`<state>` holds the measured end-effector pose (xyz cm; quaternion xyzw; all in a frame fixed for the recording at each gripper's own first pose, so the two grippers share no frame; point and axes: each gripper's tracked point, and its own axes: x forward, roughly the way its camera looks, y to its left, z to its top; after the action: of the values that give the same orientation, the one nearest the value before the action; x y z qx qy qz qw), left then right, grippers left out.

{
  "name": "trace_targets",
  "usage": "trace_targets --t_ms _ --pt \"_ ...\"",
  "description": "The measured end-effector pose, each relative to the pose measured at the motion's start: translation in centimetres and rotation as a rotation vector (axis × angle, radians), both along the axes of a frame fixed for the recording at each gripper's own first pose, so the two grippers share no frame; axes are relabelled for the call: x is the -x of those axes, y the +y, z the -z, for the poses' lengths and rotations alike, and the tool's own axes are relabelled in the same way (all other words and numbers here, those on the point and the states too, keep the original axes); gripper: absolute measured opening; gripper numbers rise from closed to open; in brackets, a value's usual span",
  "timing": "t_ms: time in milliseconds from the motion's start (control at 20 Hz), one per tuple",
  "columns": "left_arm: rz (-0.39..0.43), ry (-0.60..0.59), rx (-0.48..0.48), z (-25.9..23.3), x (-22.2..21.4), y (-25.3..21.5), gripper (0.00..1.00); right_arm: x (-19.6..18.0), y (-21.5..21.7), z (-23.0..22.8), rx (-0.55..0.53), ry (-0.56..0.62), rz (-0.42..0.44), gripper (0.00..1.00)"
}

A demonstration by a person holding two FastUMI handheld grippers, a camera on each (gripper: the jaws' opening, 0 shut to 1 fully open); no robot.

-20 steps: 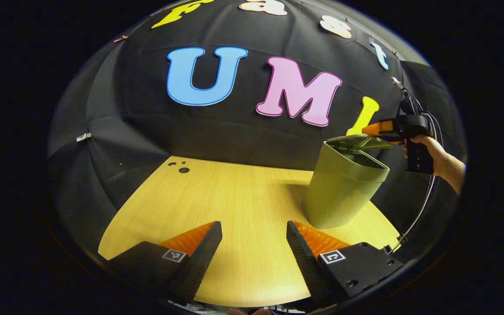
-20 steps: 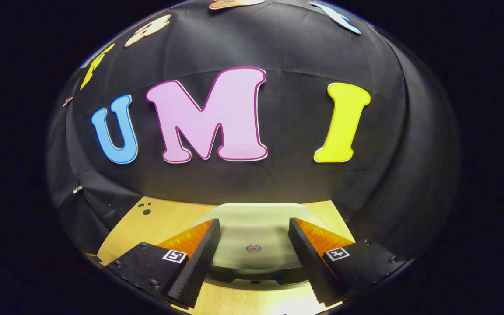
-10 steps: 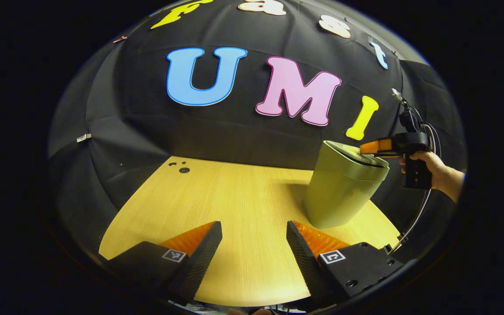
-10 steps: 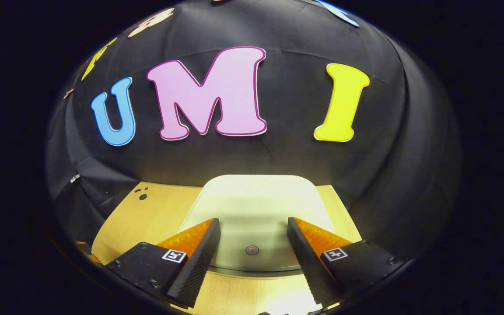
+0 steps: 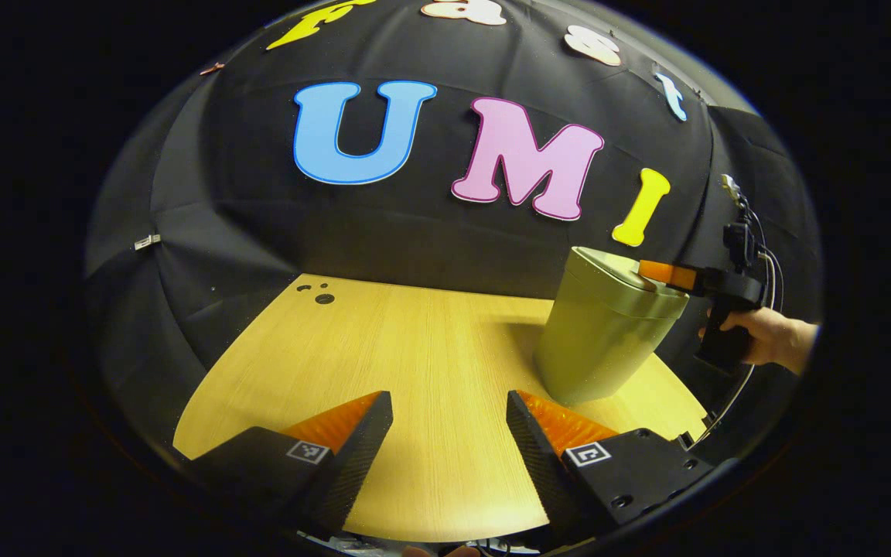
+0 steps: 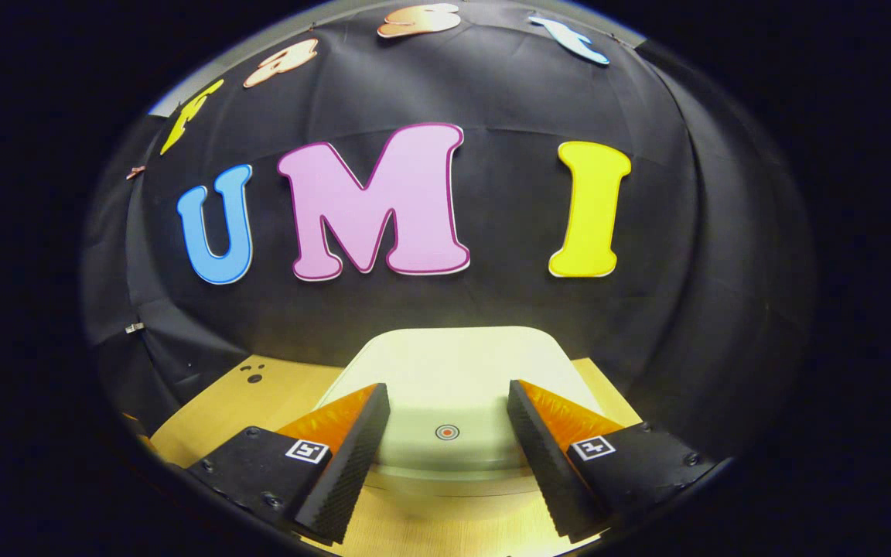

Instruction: Press the lid of the desktop garbage bin to open it, pick up the crumpled paper on the desktop and throw it into the bin, then pick up the pop can on the desktop and drop it into the bin, and finally close the garbage bin lid.

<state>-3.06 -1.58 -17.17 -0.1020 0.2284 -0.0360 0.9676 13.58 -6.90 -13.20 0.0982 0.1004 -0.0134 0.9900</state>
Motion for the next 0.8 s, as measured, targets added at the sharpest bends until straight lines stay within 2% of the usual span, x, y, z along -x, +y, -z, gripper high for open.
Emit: trace_targets --t_ms 100,250,550,800 --pt "-0.002 0.0 0.0 0.1 0.1 -0.1 0.95 0.6 0.0 0.2 -0.022 -0.029 0.016 0.98" --pt "-0.013 0.002 0.008 0.4 0.2 0.0 0.95 0.9 0.1 0.6 0.032 -0.031 -0.004 0.98" --pt "-0.024 -0.003 0.013 0.2 0.5 0.3 0.95 1.0 -0.1 -0.2 -0.01 -0.071 0.002 0.97" --pt "-0.029 0.001 0.012 0.3 1.0 0.7 0.96 1.4 0.1 -0.4 0.009 0.034 -0.01 0.97"
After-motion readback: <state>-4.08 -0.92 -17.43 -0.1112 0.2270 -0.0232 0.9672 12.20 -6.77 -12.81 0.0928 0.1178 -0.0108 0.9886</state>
